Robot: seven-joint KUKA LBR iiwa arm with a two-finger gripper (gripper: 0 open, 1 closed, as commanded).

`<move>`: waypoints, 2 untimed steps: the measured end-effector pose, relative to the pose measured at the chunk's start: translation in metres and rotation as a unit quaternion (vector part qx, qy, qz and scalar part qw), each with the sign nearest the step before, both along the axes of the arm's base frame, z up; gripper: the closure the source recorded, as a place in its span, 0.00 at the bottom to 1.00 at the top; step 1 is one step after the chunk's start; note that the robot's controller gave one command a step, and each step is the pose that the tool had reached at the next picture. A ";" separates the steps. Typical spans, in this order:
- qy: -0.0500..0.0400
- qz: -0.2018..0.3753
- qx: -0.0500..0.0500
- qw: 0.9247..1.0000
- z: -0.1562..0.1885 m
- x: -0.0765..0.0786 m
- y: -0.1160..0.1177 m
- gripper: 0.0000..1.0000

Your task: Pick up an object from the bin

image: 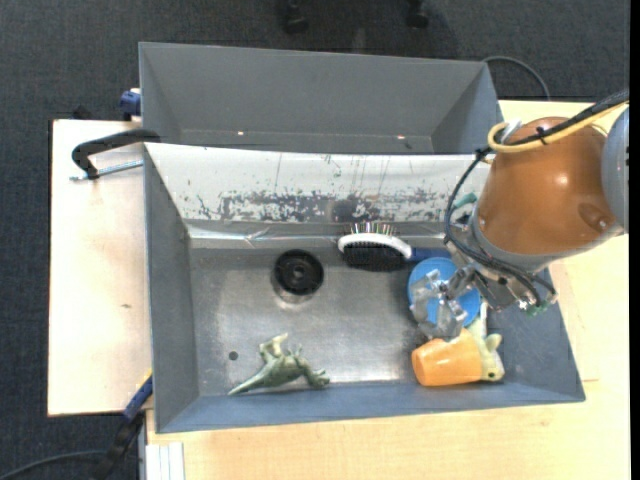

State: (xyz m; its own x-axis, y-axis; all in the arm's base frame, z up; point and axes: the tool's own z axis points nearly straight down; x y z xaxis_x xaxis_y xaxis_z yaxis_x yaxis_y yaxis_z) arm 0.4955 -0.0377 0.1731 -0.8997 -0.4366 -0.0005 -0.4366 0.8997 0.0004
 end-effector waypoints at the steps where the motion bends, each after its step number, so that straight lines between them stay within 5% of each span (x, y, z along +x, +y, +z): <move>1: -0.003 -0.213 0.000 0.977 0.015 0.015 -0.043 1.00; 2: -0.003 -0.212 0.000 0.977 0.015 0.015 -0.043 0.00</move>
Offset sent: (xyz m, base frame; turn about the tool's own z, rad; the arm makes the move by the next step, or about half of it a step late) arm 0.0136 -0.0430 0.0140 0.4288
